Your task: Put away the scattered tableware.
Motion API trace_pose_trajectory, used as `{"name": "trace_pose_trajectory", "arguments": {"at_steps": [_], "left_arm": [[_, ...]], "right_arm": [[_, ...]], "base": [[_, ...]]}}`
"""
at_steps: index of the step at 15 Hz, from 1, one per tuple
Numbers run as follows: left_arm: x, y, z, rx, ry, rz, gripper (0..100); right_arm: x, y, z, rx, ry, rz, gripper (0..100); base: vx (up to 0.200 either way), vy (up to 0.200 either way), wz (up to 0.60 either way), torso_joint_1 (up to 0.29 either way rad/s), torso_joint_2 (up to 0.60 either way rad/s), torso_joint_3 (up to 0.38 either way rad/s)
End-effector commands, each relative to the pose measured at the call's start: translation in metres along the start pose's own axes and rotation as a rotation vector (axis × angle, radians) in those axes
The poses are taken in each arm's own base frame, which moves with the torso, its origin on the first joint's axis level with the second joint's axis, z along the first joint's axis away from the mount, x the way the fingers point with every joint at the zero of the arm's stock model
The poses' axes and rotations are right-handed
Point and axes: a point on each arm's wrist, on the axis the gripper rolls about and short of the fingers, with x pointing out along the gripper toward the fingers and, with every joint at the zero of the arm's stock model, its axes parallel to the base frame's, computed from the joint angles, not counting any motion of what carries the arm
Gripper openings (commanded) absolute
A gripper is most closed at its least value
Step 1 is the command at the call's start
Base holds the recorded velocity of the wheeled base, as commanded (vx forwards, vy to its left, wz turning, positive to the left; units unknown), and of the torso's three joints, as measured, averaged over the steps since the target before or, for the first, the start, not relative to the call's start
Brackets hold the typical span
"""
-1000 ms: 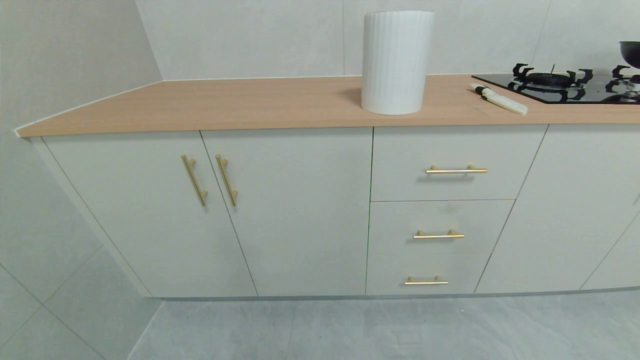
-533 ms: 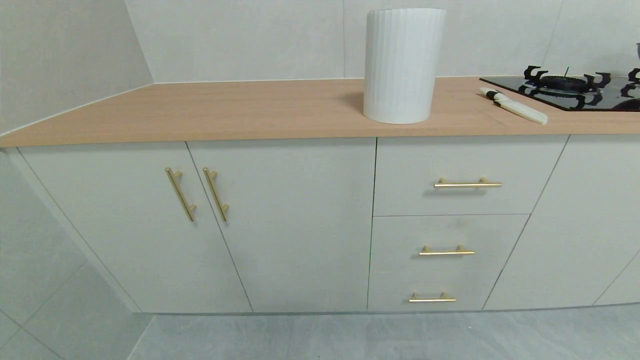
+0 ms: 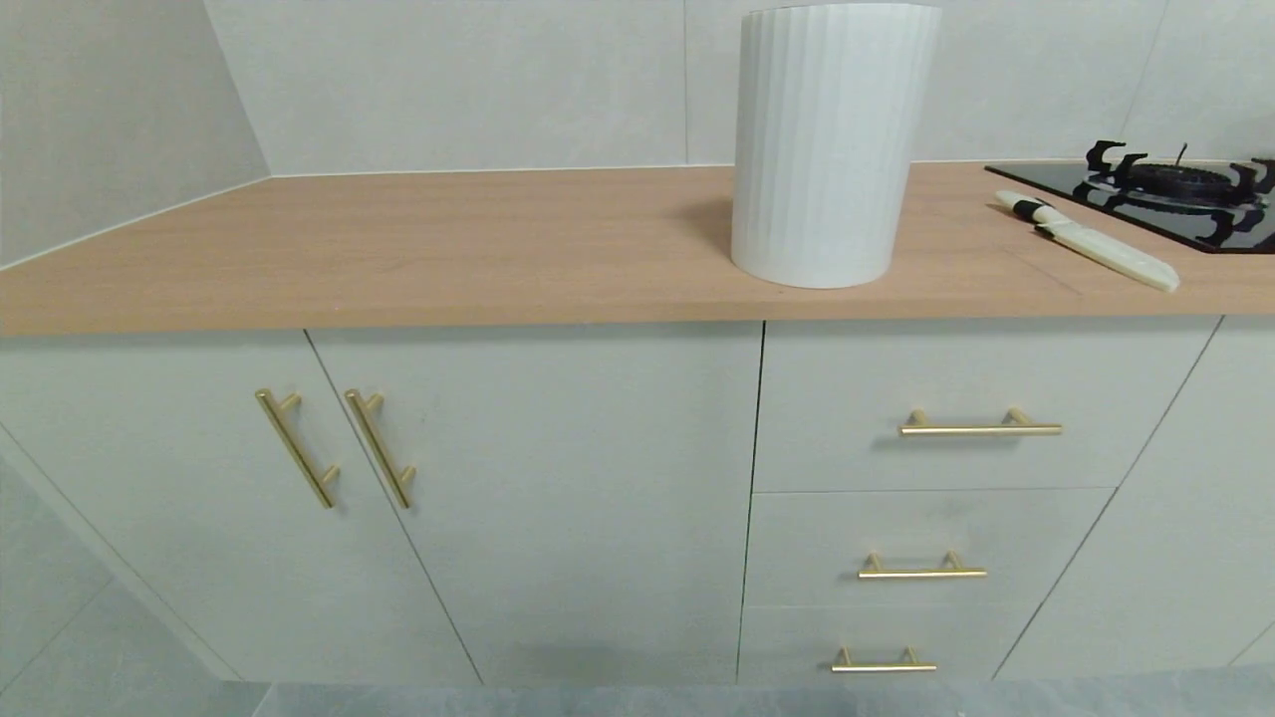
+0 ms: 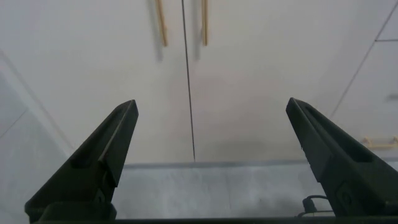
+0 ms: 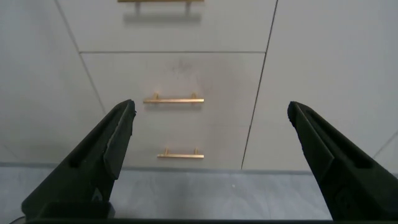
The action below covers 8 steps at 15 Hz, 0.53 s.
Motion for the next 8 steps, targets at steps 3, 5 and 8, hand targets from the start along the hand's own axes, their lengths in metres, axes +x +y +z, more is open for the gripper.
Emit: {"name": "trace_pose_trajectory", "arguments": {"at_steps": [3, 5, 8], "left_arm": [[0.0001, 0.0, 0.0001, 0.0, 0.001, 0.0, 100], [0.0001, 0.0, 0.0001, 0.0, 0.001, 0.0, 100], [0.0001, 0.0, 0.0001, 0.0, 0.001, 0.0, 100]], "right_arm": [[0.0001, 0.0, 0.0, 0.0, 0.002, 0.001, 100], [0.0001, 0.0, 0.0, 0.0, 0.002, 0.001, 100], [0.0001, 0.0, 0.0, 0.0, 0.002, 0.001, 100]], "base": [[0.2, 0.0, 0.0, 0.001, 0.0, 0.002], [0.2, 0.0, 0.0, 0.005, 0.0, -0.002], [0.067, 0.0, 0.0, -0.001, 0.0, 0.006]]}}
